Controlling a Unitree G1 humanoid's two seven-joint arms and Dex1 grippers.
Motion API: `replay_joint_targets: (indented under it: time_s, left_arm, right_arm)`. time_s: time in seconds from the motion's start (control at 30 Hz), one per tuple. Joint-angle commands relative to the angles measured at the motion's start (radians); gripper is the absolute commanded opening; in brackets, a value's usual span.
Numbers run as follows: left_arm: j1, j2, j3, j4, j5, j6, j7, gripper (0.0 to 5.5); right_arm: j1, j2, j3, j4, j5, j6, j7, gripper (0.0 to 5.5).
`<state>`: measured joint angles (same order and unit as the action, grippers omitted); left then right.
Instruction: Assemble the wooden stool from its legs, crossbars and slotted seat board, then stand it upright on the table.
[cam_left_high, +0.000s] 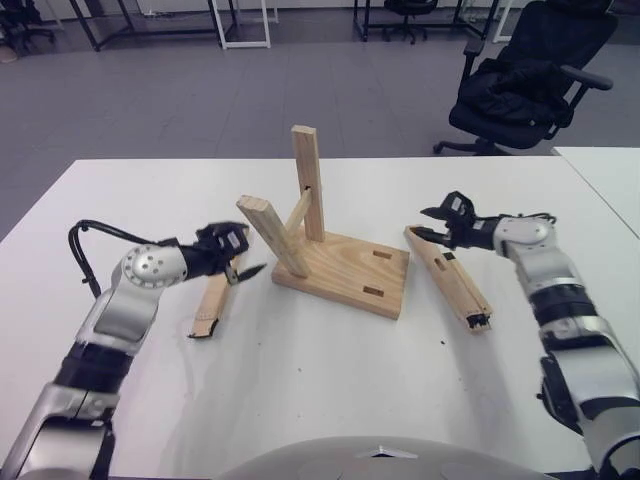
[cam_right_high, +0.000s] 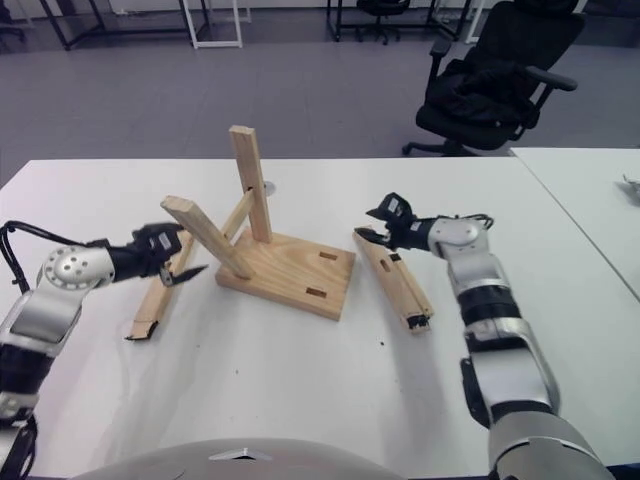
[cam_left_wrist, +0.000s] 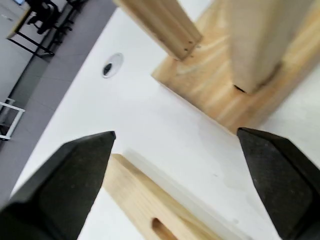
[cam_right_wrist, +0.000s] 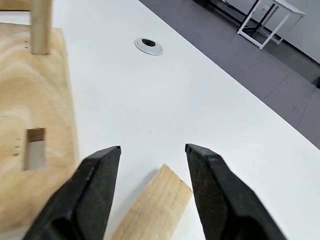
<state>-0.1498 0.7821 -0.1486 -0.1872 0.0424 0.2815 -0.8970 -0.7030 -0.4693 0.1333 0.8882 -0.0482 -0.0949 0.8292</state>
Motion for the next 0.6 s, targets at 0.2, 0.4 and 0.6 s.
replay_joint_targets:
  time_s: [0.2,0.4,0.6]
  left_arm:
    - [-0.088,-0.151,-0.144,0.171,0.09,0.089,0.1,4.49]
    - [-0.25,-0.347,-0.158,0.503,0.1,-0.067,0.234,4.49]
    - [-0.292,-0.432,-0.131,0.635,0.071,-0.169,0.272,4.49]
  right_arm:
    - [-0.112,0.079,0.162,0.357,-0.201,-0.209,0.085,2.41]
    - [-0.034,0.055,0.066,0.263,-0.054,-0.234,0.297,2.41]
    - [0.262,0.059,0.036,-0.184,0.015,-0.118,0.207,2.41]
